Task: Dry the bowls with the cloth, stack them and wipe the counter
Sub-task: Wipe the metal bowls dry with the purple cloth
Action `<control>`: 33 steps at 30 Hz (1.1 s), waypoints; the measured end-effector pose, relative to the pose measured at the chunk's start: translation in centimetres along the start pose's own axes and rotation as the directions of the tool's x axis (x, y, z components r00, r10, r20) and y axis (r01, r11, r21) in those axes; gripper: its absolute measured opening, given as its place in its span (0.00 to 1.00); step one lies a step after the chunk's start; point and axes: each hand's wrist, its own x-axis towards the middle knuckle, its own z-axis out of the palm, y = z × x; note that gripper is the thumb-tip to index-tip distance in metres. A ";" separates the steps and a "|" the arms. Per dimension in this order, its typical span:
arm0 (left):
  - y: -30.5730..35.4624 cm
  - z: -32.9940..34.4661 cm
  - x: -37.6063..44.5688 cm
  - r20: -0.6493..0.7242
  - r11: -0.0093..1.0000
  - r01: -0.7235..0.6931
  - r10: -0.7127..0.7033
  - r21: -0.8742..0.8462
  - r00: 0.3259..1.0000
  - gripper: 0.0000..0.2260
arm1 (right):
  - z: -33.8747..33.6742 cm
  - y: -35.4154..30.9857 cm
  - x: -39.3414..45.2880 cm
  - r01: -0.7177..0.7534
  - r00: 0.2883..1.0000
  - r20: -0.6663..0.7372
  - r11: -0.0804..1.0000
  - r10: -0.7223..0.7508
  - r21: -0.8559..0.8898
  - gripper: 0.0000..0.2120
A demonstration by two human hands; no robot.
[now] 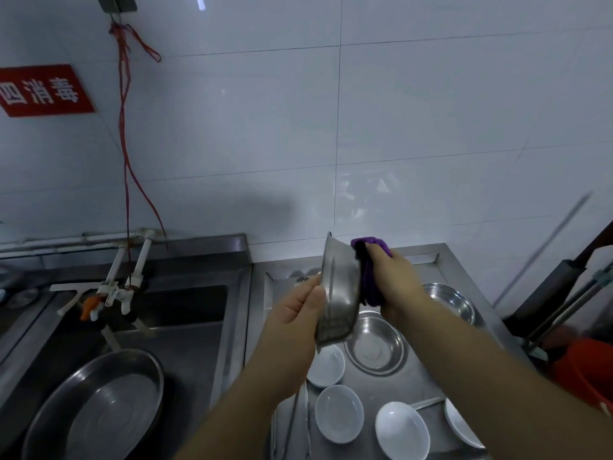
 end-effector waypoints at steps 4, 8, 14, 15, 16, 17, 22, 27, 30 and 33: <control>-0.1 0.5 0.4 0.057 0.924 -0.177 0.167 0.339 0.984 0.17 | 0.8 1.8 -1.0 -0.168 0.985 0.073 0.972 0.158 0.164 0.14; -1.6 -0.5 1.0 0.108 0.789 -0.189 0.155 0.585 0.982 0.13 | 0.4 2.6 -1.9 -0.210 0.976 0.099 0.955 0.193 0.210 0.15; -2.8 -0.4 1.2 0.314 0.465 -0.330 0.114 0.822 0.943 0.13 | -1.7 2.1 -1.7 -0.069 0.996 -0.032 0.974 0.078 0.214 0.21; -2.9 -0.3 1.3 0.342 0.415 -0.351 0.099 0.839 0.934 0.14 | -2.1 2.0 -1.7 -0.059 0.998 -0.025 0.980 0.065 0.191 0.24; -3.1 -0.2 1.5 0.362 0.368 -0.365 0.079 0.855 0.929 0.14 | -2.4 1.9 -1.6 -0.059 0.998 -0.009 0.984 0.061 0.168 0.26; -3.3 -0.1 1.7 0.380 0.319 -0.378 0.058 0.869 0.923 0.14 | -2.8 2.0 -1.6 -0.060 0.998 0.012 0.987 0.059 0.146 0.25; -4.5 0.2 2.3 0.472 0.120 -0.470 0.009 0.875 0.881 0.16 | -4.6 3.7 -0.7 -0.059 0.998 0.020 0.996 0.058 0.065 0.19; -5.1 0.7 2.4 0.524 0.094 -0.531 0.089 0.842 0.847 0.18 | -5.7 5.4 -0.4 -0.087 0.996 0.022 0.985 0.084 0.152 0.11; -5.0 0.3 2.7 0.308 0.259 -0.358 0.216 0.897 0.927 0.23 | -6.5 6.0 0.0 -0.141 0.989 0.064 0.969 0.130 0.203 0.14; -5.6 -1.2 4.1 -0.020 0.491 -0.152 0.327 0.858 0.945 0.19 | -7.7 6.8 0.4 -0.139 0.990 0.049 0.964 0.131 0.228 0.13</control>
